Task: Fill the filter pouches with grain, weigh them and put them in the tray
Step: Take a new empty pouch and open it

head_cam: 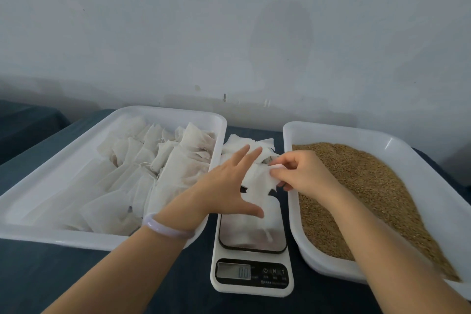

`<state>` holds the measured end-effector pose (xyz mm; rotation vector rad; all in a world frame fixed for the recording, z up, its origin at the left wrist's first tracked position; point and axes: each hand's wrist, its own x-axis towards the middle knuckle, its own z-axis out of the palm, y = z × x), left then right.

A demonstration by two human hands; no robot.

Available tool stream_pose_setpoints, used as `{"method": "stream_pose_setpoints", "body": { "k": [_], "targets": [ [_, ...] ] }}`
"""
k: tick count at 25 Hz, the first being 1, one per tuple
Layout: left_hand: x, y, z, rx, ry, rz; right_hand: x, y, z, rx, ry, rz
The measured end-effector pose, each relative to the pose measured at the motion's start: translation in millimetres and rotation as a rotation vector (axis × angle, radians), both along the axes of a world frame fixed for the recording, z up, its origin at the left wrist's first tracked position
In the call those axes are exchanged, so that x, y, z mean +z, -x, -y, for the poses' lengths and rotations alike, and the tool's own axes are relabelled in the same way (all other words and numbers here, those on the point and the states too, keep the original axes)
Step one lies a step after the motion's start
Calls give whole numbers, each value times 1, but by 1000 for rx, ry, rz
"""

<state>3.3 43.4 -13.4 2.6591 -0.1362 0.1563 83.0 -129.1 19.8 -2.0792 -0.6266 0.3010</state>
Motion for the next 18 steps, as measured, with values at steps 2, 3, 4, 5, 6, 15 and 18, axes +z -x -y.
{"method": "stream_pose_setpoints", "body": {
  "k": [2,3,4,5,6,15,18],
  "targets": [
    [2,2,3,0,20,6,-8,3,1,-91,-211,-148],
    [3,4,4,2,47,13,-10,4,0,-137,-283,-183],
    [5,5,4,5,77,10,-12,4,-1,-171,-320,-191],
    [7,7,5,9,99,-5,-14,3,-1,-191,-331,-180],
    [8,8,6,17,101,-24,-16,3,-1,-199,-329,-164],
    [3,2,6,107,380,12,-20,5,5,-108,-391,-190],
    [2,0,3,92,572,27,-22,4,7,-45,-344,-114]
  ]
}}
